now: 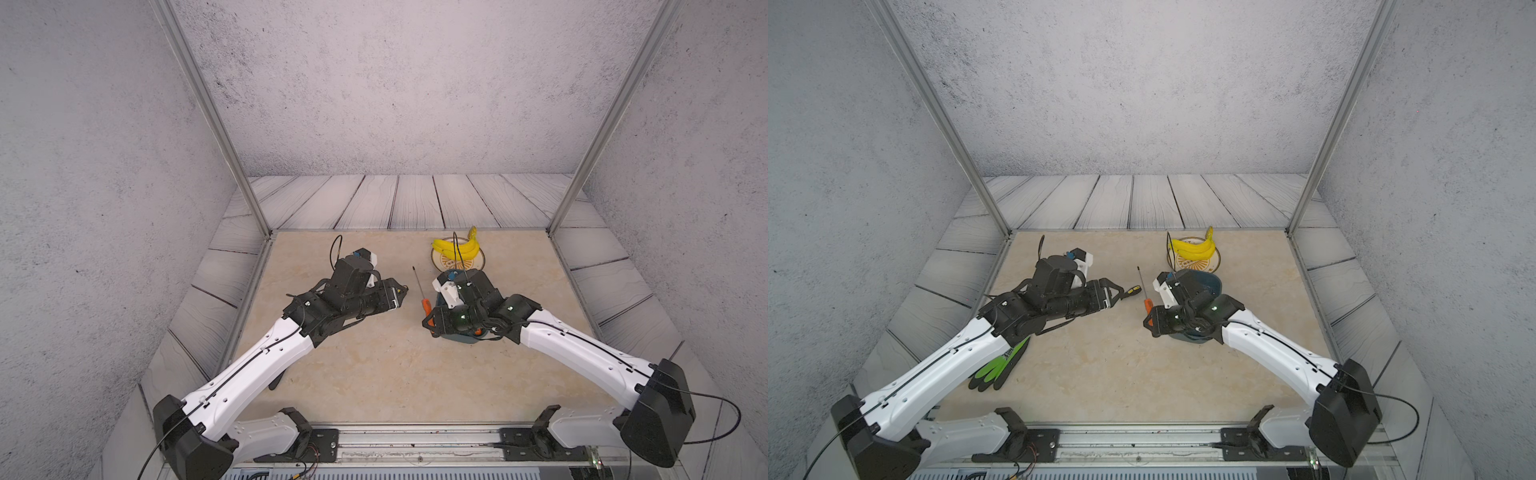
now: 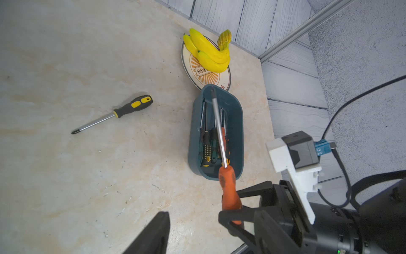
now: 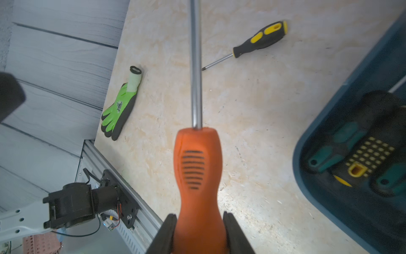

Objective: Put the screwdriver on the desktop into the storage box
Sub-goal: Pick up the screwdriver from the center of the board, then place the screwdriver in the storage box.

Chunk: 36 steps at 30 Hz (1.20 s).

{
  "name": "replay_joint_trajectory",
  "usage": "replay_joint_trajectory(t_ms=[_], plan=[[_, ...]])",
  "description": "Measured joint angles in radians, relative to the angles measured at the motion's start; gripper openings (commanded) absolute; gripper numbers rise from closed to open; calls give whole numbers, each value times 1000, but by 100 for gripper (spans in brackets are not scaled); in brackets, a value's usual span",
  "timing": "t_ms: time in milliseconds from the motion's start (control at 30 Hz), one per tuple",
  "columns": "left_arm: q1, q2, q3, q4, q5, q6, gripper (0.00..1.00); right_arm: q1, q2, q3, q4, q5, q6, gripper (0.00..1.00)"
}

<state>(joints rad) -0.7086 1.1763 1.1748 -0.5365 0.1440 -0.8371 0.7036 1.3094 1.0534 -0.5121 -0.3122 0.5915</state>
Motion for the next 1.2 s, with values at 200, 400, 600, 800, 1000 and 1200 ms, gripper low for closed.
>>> replay_joint_trajectory(t_ms=[200, 400, 600, 800, 1000, 1200], plan=[[2, -58, -42, -29, -19, 7, 66, -107, -21, -31, -15, 44, 48, 25], [2, -119, -122, -60, -34, 5, 66, -189, 14, -36, -37, 78, 89, 26], [10, -163, -188, -74, -45, -5, 66, -222, 167, 46, -90, 80, 100, 27], [18, -188, -222, -85, -47, -21, 66, -232, 264, 88, -106, 105, 117, 29], [26, -201, -242, -89, -47, -27, 66, -247, 332, 114, -117, 136, 122, 31], [29, -207, -259, -89, -47, -32, 66, -259, 403, 135, -119, 158, 124, 34]])
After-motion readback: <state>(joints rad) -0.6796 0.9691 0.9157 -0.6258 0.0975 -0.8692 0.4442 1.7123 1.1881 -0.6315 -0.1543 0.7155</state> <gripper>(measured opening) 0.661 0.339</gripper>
